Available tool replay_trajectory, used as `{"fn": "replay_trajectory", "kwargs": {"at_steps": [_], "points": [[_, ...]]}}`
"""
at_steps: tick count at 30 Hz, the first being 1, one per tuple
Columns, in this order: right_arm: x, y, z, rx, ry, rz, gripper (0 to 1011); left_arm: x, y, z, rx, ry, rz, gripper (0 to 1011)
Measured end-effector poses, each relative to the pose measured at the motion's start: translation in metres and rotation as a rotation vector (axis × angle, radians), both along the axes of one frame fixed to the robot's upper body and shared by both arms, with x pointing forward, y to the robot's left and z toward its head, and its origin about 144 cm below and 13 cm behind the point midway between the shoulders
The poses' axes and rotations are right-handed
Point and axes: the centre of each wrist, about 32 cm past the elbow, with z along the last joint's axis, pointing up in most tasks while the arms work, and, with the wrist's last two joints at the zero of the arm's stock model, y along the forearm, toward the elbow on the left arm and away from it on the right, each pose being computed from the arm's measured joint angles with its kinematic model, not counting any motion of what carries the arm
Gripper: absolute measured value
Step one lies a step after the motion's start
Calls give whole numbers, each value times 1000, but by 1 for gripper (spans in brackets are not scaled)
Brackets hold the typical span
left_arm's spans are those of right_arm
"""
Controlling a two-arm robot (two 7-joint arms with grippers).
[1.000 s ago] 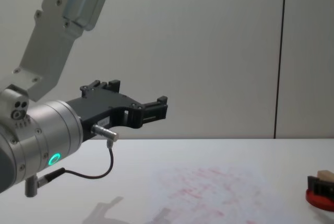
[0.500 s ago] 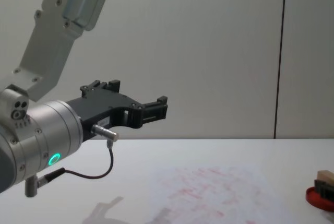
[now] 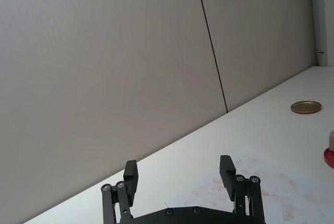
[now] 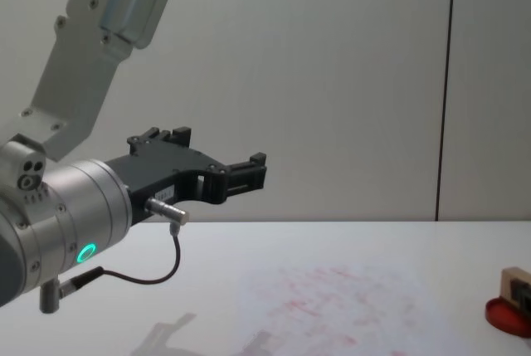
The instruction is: Use the one hand to pick up the stamp and affix it onto the A4 paper.
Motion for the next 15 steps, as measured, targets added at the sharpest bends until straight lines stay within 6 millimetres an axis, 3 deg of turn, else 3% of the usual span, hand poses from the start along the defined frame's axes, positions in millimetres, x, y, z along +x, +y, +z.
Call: {"fn": "replay_trajectory", "kwargs": {"at_steps": [15], "points": [[-6, 11, 10, -14, -86, 92, 220, 0, 0, 0, 0, 0, 0, 993]]}}
